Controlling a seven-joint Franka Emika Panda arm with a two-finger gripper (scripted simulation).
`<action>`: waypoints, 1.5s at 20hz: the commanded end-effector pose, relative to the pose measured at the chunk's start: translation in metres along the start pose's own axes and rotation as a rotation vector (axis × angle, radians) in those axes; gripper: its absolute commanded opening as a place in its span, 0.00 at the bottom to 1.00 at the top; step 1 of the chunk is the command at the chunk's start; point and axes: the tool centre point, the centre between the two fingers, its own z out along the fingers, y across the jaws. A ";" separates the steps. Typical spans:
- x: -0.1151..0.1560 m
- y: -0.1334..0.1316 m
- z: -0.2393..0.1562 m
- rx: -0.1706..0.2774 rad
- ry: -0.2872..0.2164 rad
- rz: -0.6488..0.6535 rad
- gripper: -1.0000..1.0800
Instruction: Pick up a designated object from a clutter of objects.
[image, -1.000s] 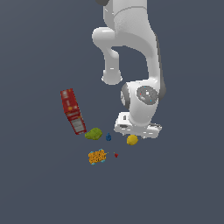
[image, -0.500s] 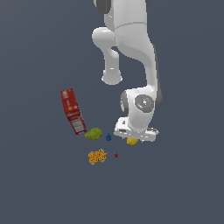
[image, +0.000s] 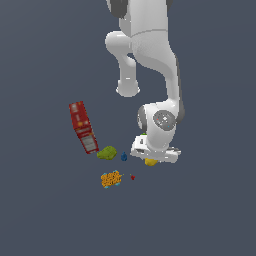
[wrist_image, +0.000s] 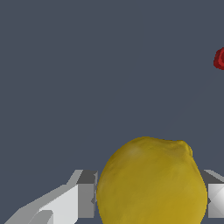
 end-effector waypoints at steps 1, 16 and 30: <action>0.000 0.001 0.001 0.000 0.000 0.001 0.00; 0.014 0.022 -0.038 0.000 0.000 0.000 0.00; 0.064 0.096 -0.170 0.002 0.000 0.000 0.00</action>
